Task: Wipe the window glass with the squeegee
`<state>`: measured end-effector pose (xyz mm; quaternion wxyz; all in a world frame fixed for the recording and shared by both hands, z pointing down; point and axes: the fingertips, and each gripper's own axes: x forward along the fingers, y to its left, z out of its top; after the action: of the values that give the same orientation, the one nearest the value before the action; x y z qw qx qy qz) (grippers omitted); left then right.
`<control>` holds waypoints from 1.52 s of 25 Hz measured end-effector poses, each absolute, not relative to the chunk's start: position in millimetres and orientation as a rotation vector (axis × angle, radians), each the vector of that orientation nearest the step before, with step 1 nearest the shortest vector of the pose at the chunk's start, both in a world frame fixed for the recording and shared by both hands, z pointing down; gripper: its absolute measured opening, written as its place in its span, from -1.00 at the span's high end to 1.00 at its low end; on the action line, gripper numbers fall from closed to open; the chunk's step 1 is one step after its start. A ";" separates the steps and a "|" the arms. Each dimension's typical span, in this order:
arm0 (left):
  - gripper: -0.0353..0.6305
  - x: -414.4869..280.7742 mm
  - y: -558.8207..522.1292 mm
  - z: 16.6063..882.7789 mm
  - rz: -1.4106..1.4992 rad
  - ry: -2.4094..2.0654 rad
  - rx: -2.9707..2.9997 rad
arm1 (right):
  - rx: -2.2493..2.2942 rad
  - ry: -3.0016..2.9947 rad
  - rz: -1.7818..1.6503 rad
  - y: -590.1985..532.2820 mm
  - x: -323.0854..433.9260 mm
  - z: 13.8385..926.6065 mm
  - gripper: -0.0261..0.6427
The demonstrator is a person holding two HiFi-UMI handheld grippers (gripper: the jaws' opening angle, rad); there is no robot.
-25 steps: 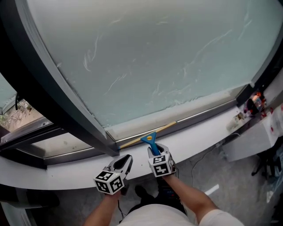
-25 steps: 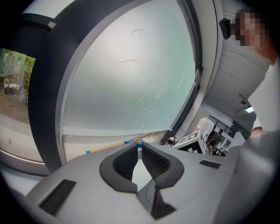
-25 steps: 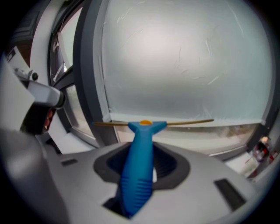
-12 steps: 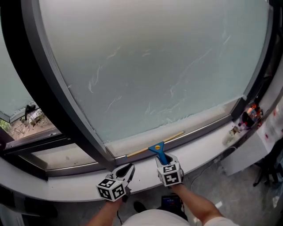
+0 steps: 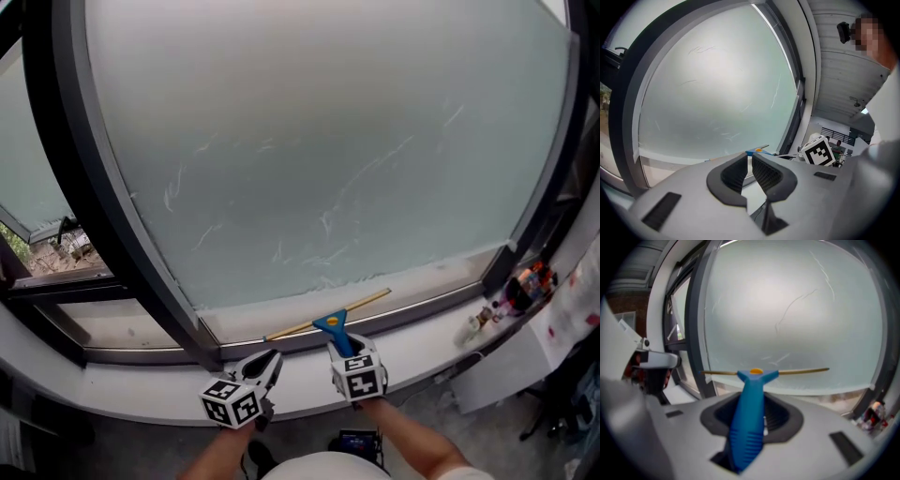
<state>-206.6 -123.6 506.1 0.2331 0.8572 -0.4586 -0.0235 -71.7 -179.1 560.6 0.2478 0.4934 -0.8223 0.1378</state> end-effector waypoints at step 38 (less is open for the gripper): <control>0.74 -125.5 -170.5 336.2 -0.060 -1.289 2.724 | 1.465 -2.427 0.138 -267.2 1.9 357.9 0.47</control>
<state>-125.5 -170.5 336.2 0.0636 0.9019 -0.4268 -0.0199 1.9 -267.2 357.9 0.1511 0.5104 -0.8452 0.0481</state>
